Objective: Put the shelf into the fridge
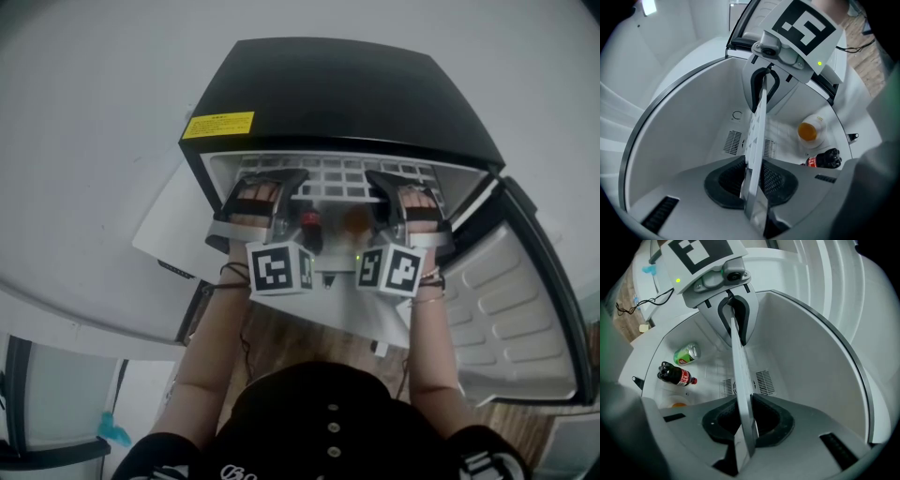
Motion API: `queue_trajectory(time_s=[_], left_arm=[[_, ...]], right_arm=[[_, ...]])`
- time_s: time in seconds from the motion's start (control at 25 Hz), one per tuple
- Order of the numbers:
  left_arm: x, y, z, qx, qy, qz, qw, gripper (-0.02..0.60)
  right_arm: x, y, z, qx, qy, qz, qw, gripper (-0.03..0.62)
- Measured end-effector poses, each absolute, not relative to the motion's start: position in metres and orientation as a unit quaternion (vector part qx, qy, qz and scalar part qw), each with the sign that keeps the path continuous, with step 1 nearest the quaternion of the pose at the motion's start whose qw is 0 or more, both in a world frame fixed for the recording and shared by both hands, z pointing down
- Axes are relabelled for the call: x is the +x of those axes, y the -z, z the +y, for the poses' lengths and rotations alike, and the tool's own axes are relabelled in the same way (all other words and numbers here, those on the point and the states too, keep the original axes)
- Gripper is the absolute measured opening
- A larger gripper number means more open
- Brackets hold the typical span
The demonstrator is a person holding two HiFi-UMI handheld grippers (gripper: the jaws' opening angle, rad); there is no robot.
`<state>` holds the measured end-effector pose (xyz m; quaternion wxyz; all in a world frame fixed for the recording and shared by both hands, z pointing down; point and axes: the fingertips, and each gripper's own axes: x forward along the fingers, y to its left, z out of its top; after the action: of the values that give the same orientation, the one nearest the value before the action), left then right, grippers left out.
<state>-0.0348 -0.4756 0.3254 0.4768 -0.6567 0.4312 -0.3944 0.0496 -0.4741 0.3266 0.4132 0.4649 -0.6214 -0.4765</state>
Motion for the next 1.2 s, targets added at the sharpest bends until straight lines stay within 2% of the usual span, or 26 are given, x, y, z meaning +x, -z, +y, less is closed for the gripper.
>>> queue_trajectory(time_s=[0.96, 1.12, 1.2], left_arm=[[-0.0341, -0.3312, -0.4806, -0.651, 0.401, 0.432, 0.478, 0.054], [-0.0313, -0.3338, -0.4781, -0.666, 0.402, 0.417, 0.469, 0.128], [-0.0291, -0.3322, -0.4749, -0.680, 0.389, 0.414, 0.463, 0.157]], right_arm=[[0.0481, -0.3311, -0.4766, 0.470, 0.458, -0.625, 0.423, 0.046], [0.0479, -0.3289, -0.4732, 0.476, 0.444, -0.634, 0.417, 0.050], [0.0488, -0.3245, -0.4695, 0.485, 0.435, -0.639, 0.408, 0.088]])
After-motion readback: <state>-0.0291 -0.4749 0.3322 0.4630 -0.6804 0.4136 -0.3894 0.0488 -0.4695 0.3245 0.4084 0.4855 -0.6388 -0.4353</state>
